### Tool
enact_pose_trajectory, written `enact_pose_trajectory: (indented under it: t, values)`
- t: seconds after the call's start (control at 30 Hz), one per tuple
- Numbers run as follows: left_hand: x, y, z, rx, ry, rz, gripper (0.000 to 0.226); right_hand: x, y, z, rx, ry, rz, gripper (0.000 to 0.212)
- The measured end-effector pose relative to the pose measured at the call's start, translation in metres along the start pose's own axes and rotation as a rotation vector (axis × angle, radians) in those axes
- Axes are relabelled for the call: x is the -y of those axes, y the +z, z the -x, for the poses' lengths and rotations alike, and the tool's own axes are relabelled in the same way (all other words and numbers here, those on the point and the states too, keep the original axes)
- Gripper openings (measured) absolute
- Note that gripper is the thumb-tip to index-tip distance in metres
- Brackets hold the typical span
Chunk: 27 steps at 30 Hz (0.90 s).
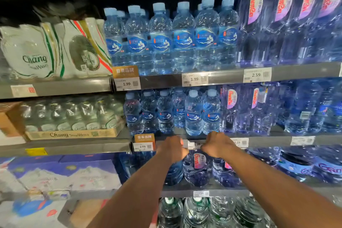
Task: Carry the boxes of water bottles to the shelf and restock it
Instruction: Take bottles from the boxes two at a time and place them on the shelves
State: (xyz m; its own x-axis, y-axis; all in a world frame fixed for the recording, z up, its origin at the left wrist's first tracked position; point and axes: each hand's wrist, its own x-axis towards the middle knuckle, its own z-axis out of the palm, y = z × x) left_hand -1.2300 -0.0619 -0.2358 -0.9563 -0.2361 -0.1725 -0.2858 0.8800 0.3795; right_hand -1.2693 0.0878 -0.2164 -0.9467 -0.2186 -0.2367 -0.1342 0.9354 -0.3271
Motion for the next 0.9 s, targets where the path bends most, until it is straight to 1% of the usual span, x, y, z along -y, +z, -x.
enact_pose_trajectory:
  t: [0.03, 0.13, 0.2, 0.27, 0.37, 0.47, 0.53, 0.63, 0.73, 0.77, 0.87, 0.9]
  values:
    - [0.005, 0.001, 0.007, -0.004, 0.011, -0.013, 0.037, 0.003, 0.005, 0.006, 0.0, -0.009, 0.002, 0.022]
    - [0.022, 0.002, 0.026, 0.001, 0.037, -0.015, 0.029, 0.015, 0.02, 0.024, -0.014, -0.02, -0.024, 0.034]
    - [0.038, 0.002, 0.038, 0.007, 0.018, 0.066, 0.031, 0.027, 0.031, 0.037, -0.014, -0.027, -0.048, 0.034]
    - [0.058, 0.001, 0.055, 0.055, 0.011, 0.134, 0.034, 0.041, 0.044, 0.052, -0.007, -0.017, -0.064, 0.032]
    - [0.098, 0.003, 0.077, 0.084, 0.037, 0.082, 0.033, 0.067, 0.073, 0.075, 0.018, -0.008, -0.047, 0.02]
    - [0.137, 0.009, 0.102, 0.094, 0.067, 0.031, 0.03, 0.094, 0.113, 0.096, 0.055, -0.008, -0.019, 0.039]
    - [0.16, 0.013, 0.116, 0.098, 0.091, 0.002, 0.024, 0.108, 0.137, 0.111, 0.052, -0.008, -0.03, 0.038]
    - [0.186, 0.022, 0.133, 0.13, 0.104, -0.055, 0.021, 0.12, 0.166, 0.131, 0.052, 0.007, -0.04, 0.035]
    - [0.206, 0.039, 0.145, 0.165, 0.088, -0.041, 0.017, 0.124, 0.193, 0.144, 0.078, -0.003, -0.014, 0.036]
    - [0.211, 0.048, 0.147, 0.186, 0.075, -0.029, 0.017, 0.123, 0.203, 0.147, 0.094, -0.003, -0.012, 0.034]
    - [0.226, 0.079, 0.153, 0.237, 0.041, -0.018, 0.034, 0.114, 0.232, 0.153, 0.153, 0.03, 0.011, 0.031]
    - [0.23, 0.089, 0.155, 0.25, 0.042, -0.03, 0.036, 0.111, 0.24, 0.154, 0.175, 0.042, 0.008, 0.03]
